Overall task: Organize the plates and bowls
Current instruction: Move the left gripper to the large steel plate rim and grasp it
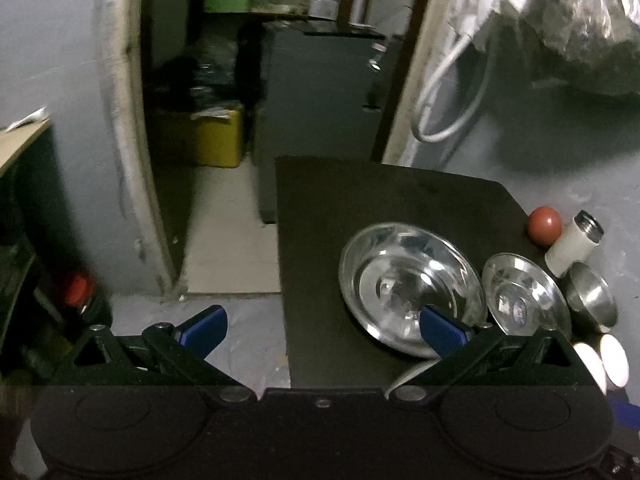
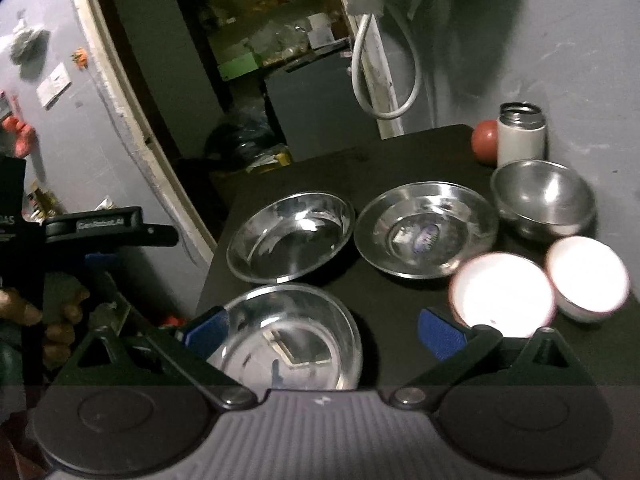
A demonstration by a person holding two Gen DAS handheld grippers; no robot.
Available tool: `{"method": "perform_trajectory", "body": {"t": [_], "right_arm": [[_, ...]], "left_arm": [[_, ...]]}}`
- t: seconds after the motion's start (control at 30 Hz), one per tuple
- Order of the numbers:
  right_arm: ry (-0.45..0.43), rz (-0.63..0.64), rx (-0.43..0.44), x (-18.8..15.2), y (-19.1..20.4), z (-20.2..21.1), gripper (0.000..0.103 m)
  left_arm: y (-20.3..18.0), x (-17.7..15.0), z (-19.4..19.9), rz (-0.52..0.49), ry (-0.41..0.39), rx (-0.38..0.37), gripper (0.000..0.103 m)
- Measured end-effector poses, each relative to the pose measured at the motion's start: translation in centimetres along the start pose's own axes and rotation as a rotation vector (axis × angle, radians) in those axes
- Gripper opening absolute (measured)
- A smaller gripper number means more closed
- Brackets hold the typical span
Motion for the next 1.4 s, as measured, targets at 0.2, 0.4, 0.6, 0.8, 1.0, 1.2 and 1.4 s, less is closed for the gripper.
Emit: {"method": "perform_trajectory", "body": {"t": [0.2,0.4,0.6,0.8,1.0,1.2,1.4], "right_arm": [[0.01,-0.045,-0.026,1.4,1.1,-5.2,0.097],[0.048,-0.094,-0.101,1.7,1.6,-9.7,0.086],[0.074,-0.16,-0.158,1.4,1.0,-12.3,0.076],[0.091,-0.188,-0.185,1.1,0.7,-13.4,0.061],[0.1,-0.205,-0.201,1.2,0.4,-14.3,0.042],[0.103,-0.194,-0.22,1.3,0.6,-14.7,0.026],[0.09,-0.17,-0.204,1.8,1.0,-14.5,0.023]], "left_arm": [[-0.1,2.5,-6.9,-0.121,0.053,-0.077,0.099],[0.0,3.7,-12.0,-0.155,0.122,-0.168,0.08],[-0.3,3.6,-15.0,-0.186,0.18,-0.229,0.071],[-0.3,3.2,-16.4,-0.179,0.199,-0.284,0.052],[-1.0,2.8,-16.7,-0.169,0.228,-0.35,0.022],[-0.5,2.7,-16.7,-0.146,0.236,-0.344,0.009],[0.1,3.3,-15.7,-0.125,0.198,-0.335,0.008]]}}
Point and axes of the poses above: each gripper's, at about its wrist camera, not at the fingertips, and z roughly against the way its jaws point, y to its left, x to its top, the point moved 6 cm from there along -z, roughly the way its jaws point, and after that the axes turned 6 degrees about -y, right-handed, at the moved point
